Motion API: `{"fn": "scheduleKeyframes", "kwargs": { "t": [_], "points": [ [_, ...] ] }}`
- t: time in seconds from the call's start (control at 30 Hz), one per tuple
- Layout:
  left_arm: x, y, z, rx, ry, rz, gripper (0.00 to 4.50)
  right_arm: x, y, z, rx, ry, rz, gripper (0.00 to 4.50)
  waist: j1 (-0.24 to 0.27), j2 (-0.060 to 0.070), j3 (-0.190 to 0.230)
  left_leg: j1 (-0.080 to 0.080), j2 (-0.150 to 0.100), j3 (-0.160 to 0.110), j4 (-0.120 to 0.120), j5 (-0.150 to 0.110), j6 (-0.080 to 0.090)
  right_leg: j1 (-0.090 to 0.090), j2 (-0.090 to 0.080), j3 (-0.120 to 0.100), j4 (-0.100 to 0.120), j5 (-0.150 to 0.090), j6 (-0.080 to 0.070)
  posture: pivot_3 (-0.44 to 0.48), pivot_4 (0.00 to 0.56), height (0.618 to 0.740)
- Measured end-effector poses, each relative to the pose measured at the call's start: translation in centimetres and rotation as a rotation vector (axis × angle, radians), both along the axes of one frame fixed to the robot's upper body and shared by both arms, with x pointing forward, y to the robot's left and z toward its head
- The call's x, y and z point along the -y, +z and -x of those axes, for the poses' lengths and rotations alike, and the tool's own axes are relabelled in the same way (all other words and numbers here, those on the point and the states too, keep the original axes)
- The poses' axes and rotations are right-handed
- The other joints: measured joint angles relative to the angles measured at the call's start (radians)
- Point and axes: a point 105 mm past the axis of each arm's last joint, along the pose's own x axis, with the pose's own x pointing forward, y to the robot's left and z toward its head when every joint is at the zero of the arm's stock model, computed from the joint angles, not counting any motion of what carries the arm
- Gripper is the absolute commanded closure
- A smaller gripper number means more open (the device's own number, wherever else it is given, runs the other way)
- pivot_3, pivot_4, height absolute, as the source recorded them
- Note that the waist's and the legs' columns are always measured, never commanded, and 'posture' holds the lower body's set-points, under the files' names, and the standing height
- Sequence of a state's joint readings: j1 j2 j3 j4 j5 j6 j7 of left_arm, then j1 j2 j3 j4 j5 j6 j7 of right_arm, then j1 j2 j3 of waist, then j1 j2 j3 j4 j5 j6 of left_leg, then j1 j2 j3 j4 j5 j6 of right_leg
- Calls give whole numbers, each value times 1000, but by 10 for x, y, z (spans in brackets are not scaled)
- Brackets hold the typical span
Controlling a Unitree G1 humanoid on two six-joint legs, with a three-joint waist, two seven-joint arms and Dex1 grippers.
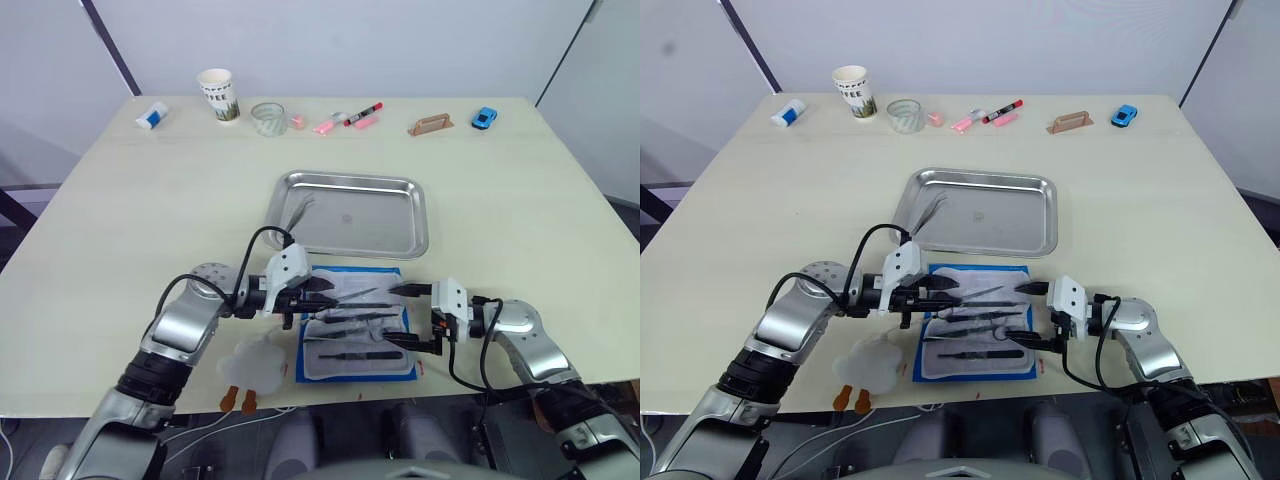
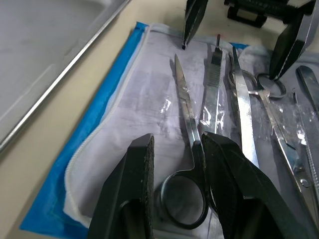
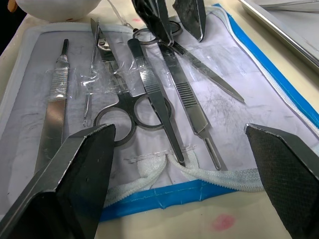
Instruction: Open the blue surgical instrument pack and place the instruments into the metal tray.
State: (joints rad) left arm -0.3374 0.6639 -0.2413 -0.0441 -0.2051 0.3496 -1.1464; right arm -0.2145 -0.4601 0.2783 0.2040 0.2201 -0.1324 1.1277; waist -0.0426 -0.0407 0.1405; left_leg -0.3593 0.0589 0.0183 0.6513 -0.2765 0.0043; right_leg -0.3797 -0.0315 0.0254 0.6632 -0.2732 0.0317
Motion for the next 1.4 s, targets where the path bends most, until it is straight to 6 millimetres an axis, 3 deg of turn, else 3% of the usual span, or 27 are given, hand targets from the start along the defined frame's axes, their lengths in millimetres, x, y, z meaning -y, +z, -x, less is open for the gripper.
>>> {"fn": "scheduleKeyframes", "kwargs": {
  "t": [0.57,1.4],
  "points": [
    [-4,0,-13,54,-8,-47,2857,-1,0,0,1,-2,-2,0,-1,0,0,0,0,0,0,0,0,0,1,0,0,-1,-2,0,150,737],
    [0,-3,-14,43,-103,-58,2857,-2,0,-1,5,-5,-3,0,-1,0,-1,1,1,1,-1,0,0,0,1,1,0,-1,-3,0,150,737]
  ]
}}
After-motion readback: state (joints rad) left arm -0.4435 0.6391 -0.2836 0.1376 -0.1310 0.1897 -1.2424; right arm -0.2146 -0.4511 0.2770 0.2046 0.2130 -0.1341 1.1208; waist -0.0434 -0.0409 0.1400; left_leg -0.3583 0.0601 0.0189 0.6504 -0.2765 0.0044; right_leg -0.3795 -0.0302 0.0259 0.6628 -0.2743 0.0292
